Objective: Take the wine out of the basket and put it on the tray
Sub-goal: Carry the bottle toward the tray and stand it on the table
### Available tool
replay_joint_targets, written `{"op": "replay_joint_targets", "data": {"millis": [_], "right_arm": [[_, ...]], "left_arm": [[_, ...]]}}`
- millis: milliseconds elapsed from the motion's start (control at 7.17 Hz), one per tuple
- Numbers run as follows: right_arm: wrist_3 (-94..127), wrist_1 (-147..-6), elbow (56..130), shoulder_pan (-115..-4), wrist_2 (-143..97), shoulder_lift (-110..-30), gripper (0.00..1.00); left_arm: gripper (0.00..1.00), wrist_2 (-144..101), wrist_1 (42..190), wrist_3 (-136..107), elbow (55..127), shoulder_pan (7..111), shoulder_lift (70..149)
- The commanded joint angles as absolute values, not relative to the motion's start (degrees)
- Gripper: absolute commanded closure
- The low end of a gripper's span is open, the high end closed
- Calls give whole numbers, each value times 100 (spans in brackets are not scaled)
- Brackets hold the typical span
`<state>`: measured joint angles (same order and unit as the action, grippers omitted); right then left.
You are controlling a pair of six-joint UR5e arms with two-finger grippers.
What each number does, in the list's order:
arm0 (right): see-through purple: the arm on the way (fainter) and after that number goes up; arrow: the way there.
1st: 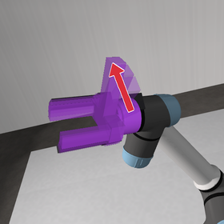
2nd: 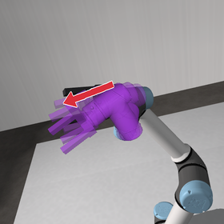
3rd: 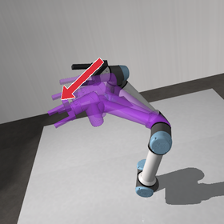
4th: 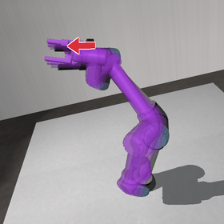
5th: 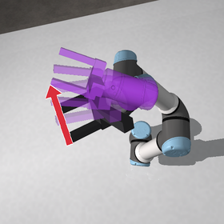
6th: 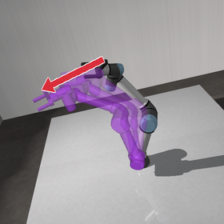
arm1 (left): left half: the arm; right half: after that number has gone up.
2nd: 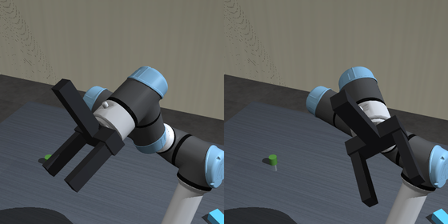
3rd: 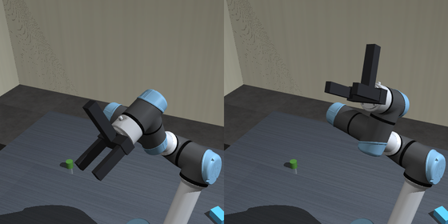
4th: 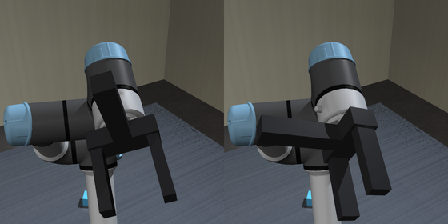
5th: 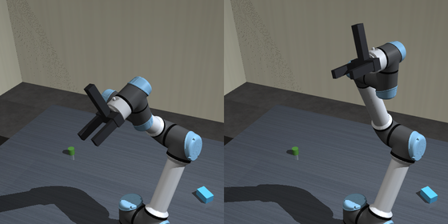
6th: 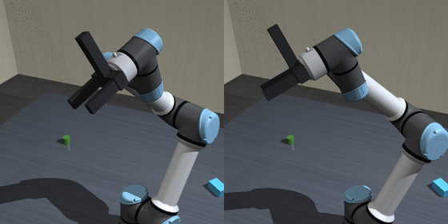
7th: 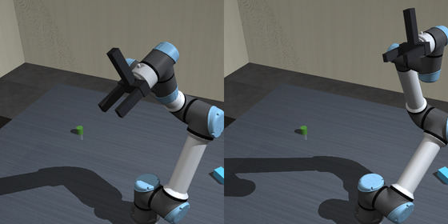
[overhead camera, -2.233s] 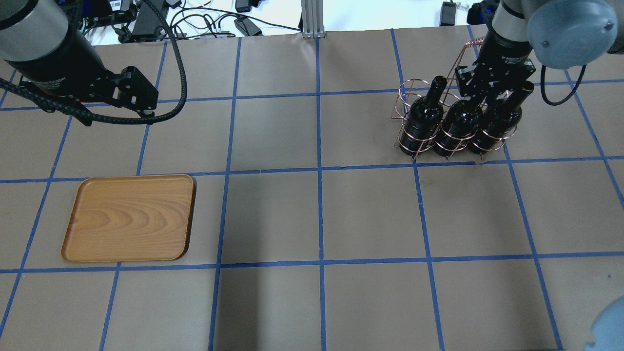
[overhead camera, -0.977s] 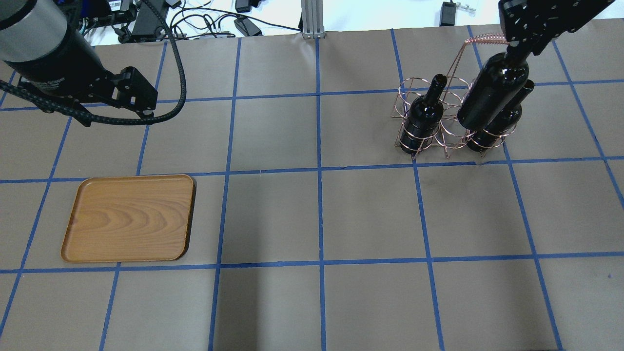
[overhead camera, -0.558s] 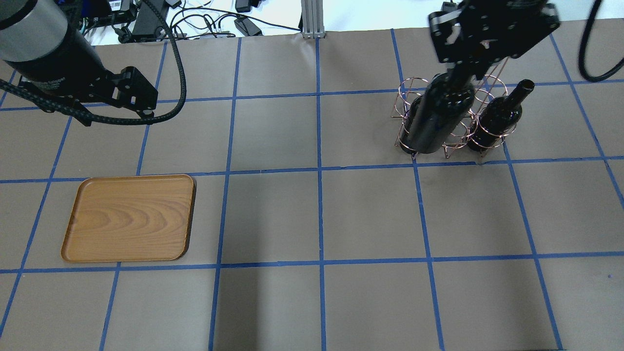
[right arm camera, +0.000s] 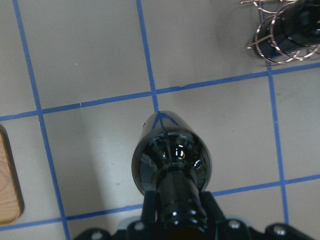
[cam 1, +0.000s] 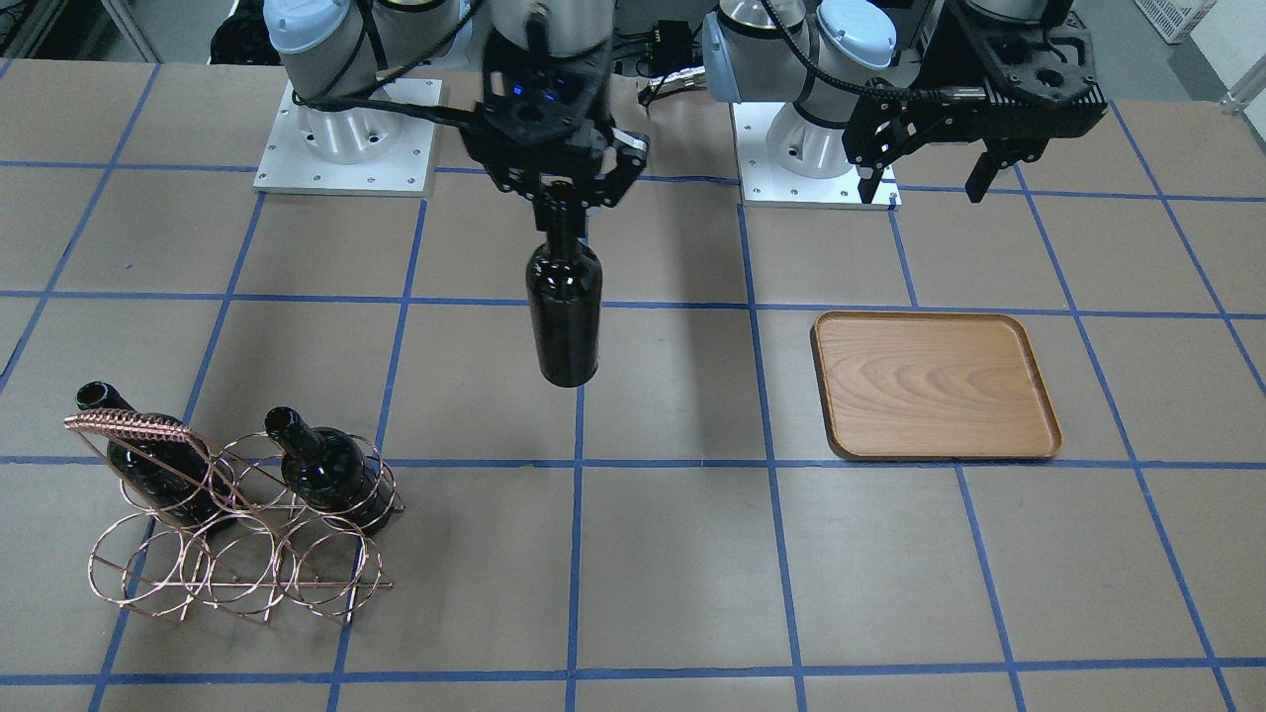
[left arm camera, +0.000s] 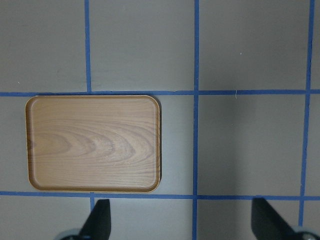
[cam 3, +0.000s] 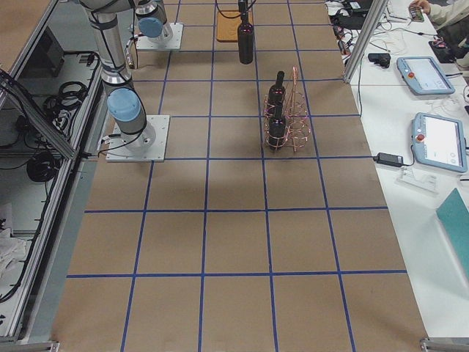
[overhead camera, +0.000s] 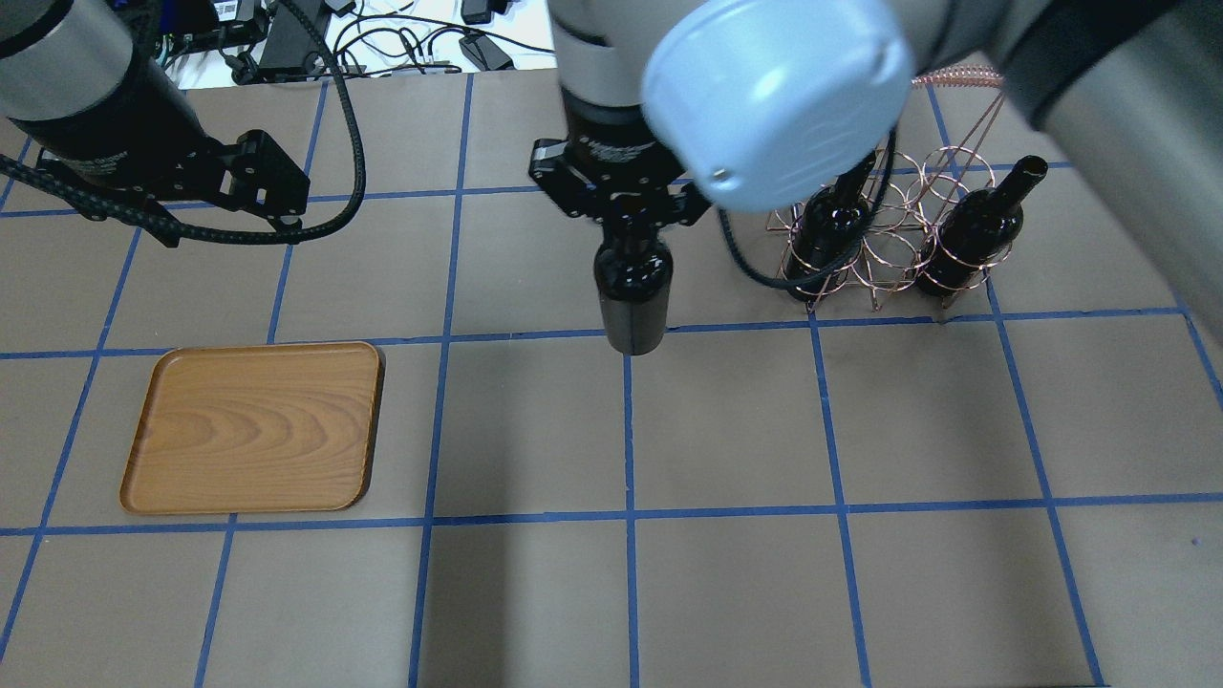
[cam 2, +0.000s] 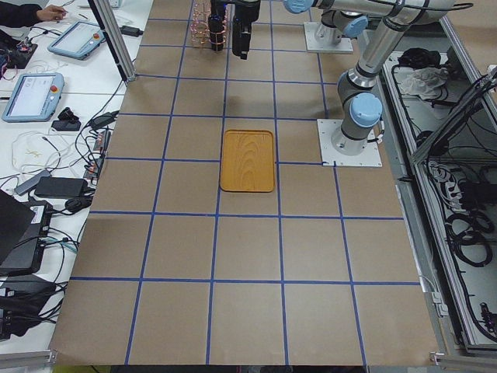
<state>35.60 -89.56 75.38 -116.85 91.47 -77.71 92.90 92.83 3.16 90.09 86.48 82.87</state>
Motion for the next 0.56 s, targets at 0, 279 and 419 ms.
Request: {"op": "replay_joint_targets", "data": {"millis": [0,279,419], "right_arm": [[3946,-9744,7777,-12102,9114,-7226,100],[3929,-10087,8329,-12111,9079,-7216,100],[3903,-10429,8558,-12111,9018,-7207,100]], "left_arm": [[0,9290,9281,316,9009,8648,8279],[0,9299,9290,316,9009,8648,8279],[0,9299,9290,325,9009,8648,8279]]}}
